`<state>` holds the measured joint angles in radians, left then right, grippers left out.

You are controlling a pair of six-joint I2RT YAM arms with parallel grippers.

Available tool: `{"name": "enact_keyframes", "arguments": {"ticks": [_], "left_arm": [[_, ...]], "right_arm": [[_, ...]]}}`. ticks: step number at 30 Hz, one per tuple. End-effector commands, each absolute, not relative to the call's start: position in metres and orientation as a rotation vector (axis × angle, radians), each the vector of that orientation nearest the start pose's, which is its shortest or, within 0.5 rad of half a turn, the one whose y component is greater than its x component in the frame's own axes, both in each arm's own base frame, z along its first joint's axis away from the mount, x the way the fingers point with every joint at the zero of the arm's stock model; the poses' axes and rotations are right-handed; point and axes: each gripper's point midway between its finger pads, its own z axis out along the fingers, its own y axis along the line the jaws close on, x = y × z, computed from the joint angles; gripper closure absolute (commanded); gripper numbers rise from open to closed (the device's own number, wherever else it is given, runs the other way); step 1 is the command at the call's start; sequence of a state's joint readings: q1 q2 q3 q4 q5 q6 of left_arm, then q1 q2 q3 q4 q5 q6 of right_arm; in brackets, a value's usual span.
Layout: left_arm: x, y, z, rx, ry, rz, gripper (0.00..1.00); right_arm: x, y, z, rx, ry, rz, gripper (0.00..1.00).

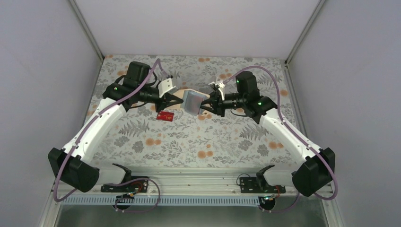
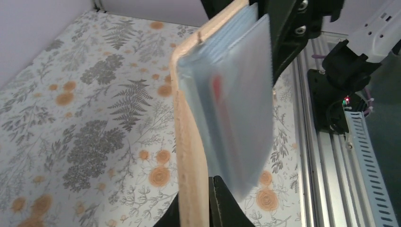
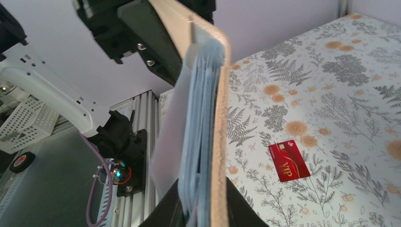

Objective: Take the credit cards out of the card holder

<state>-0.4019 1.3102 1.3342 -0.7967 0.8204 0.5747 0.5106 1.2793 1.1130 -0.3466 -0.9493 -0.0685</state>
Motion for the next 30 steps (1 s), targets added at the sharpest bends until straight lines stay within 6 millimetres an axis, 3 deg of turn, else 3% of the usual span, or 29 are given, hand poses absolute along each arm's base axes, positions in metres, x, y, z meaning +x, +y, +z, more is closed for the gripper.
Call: {"name": "enact_keyframes", "arguments": {"ticks": [1, 7, 12, 17, 20, 24, 27, 29, 30], "left_arm": [[0.244, -0.249, 0.315, 1.343, 1.664, -0.931, 0.98], [0.24, -0.254, 0.325, 1.332, 1.64, -1.011, 0.98], [0.235, -0.254, 0.327, 1.34, 1.622, -1.033, 0.98], [0.236, -0.254, 0.327, 1.337, 1.622, -1.033, 0.98], [0.238, -0.253, 0.328, 1.331, 1.626, -1.029, 0.98], [0.24, -0.249, 0.328, 1.319, 1.634, -1.018, 0.98], [0.241, -0.246, 0.328, 1.309, 1.636, -1.005, 0.97], [0.242, -0.246, 0.328, 1.306, 1.639, -1.005, 0.89], [0.242, -0.245, 0.328, 1.305, 1.641, -1.006, 0.79]], "right_arm": [[0.24, 0.294, 0.319, -1.121, 1.668, 1.173, 0.78], [0.262, 0.308, 0.323, -0.967, 1.692, 1.148, 0.59], [0.253, 0.327, 0.323, -0.996, 1.658, 1.142, 0.39], [0.243, 0.342, 0.327, -1.016, 1.632, 1.152, 0.33], [0.245, 0.344, 0.325, -0.986, 1.66, 1.139, 0.37], [0.253, 0.34, 0.32, -0.931, 1.715, 1.103, 0.6], [0.259, 0.336, 0.321, -0.888, 1.745, 1.07, 0.7], [0.261, 0.334, 0.323, -0.866, 1.758, 1.059, 0.77], [0.263, 0.334, 0.324, -0.855, 1.765, 1.054, 0.81]]}}
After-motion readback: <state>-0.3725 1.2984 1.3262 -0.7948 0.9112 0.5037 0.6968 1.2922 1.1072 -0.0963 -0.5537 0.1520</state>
